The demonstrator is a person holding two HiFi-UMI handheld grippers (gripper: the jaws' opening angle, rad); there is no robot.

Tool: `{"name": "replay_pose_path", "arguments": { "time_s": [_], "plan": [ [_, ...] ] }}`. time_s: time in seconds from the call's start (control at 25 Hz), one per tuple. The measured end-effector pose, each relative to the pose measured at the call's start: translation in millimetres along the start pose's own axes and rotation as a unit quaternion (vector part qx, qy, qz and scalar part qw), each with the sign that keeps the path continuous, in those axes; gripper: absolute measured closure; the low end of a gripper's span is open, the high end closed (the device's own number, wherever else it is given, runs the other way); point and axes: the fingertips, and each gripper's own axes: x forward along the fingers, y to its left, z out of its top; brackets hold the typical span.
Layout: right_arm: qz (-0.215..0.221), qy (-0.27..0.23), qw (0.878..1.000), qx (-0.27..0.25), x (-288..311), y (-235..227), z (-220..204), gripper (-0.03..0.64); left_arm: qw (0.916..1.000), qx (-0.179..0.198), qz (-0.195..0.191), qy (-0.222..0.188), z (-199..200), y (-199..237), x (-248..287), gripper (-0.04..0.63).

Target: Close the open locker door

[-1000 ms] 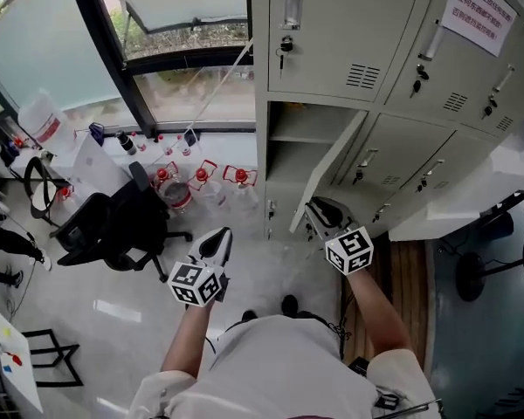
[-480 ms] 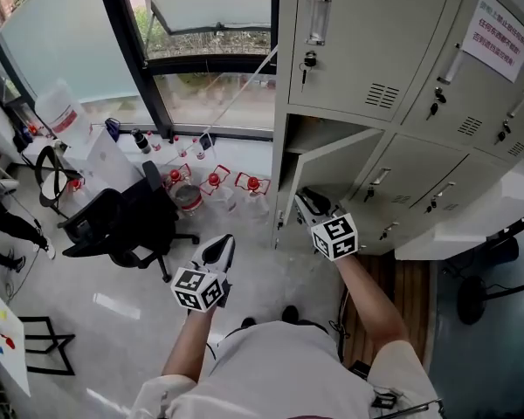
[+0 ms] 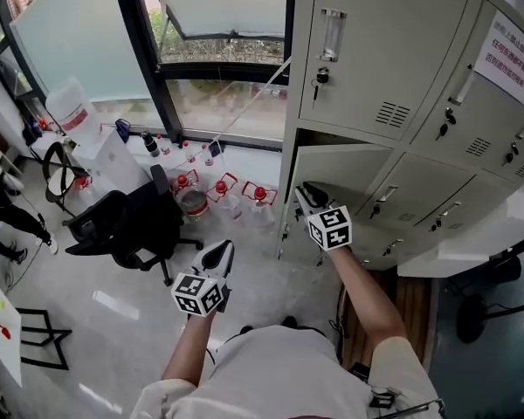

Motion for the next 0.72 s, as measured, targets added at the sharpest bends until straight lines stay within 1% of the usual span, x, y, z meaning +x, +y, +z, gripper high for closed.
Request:
{"name": "replay_pose_path", "arguments": {
  "time_s": [0.36, 0.72],
  "plan": [
    [-0.014, 0.002, 1.0, 0.014, 26, -27, 4, 0.529, 0.9997, -0.005, 0.025, -0.008, 4, 13, 3, 0.58],
    [-0.022, 0.002, 0.999, 0.032, 41, -47, 1, 0.529, 0.9991, -0.013, 0.041, -0.004, -2, 22, 4, 0.58]
  ]
}}
